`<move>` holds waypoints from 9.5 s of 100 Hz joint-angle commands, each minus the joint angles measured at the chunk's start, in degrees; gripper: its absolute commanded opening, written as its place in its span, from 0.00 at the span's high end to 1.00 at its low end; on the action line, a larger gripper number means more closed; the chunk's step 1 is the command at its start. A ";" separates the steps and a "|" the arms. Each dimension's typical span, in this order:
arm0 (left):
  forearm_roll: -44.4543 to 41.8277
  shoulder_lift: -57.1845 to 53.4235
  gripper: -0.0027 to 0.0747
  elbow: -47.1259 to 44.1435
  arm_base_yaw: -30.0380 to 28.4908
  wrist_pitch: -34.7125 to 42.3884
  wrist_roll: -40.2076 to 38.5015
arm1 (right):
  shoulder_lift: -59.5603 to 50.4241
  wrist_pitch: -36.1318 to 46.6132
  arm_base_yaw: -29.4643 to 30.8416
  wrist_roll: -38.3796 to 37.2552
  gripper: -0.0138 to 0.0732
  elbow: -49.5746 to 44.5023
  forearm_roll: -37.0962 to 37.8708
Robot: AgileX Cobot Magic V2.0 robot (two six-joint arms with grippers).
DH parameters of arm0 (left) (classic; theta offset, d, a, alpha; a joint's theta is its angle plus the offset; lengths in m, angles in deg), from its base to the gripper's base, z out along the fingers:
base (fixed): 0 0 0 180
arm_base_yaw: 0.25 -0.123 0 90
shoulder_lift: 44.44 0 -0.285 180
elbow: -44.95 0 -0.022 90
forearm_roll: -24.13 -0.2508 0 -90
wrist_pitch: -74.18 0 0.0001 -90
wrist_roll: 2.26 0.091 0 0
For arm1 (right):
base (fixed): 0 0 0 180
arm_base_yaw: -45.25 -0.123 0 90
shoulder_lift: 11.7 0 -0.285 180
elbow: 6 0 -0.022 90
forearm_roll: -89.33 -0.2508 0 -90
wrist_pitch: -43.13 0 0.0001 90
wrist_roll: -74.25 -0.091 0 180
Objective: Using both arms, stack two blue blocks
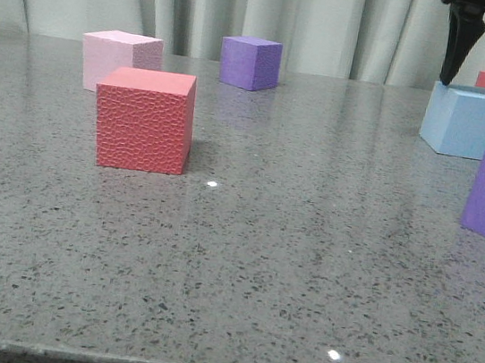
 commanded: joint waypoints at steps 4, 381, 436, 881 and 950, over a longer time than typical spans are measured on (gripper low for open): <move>0.09 -0.02 0.21 2.13 -0.02 4.54 -0.34 | -2.32 1.20 0.08 0.51 0.11 1.99 -0.91; 0.48 11.40 0.21 12.58 -6.65 -10.32 -0.34 | 0.83 1.29 -28.66 -16.21 0.09 19.46 4.42; -1.69 35.30 0.21 31.18 -7.69 -22.08 0.14 | -22.08 16.81 -32.48 -16.09 0.09 -6.56 10.59; 12.12 56.28 0.34 67.08 29.01 -25.51 -12.02 | -50.30 22.40 -32.48 -16.09 0.09 -34.14 12.69; 4.59 17.78 0.73 31.50 29.76 -6.82 -7.47 | -74.00 33.74 -32.48 -16.15 0.10 -56.16 19.70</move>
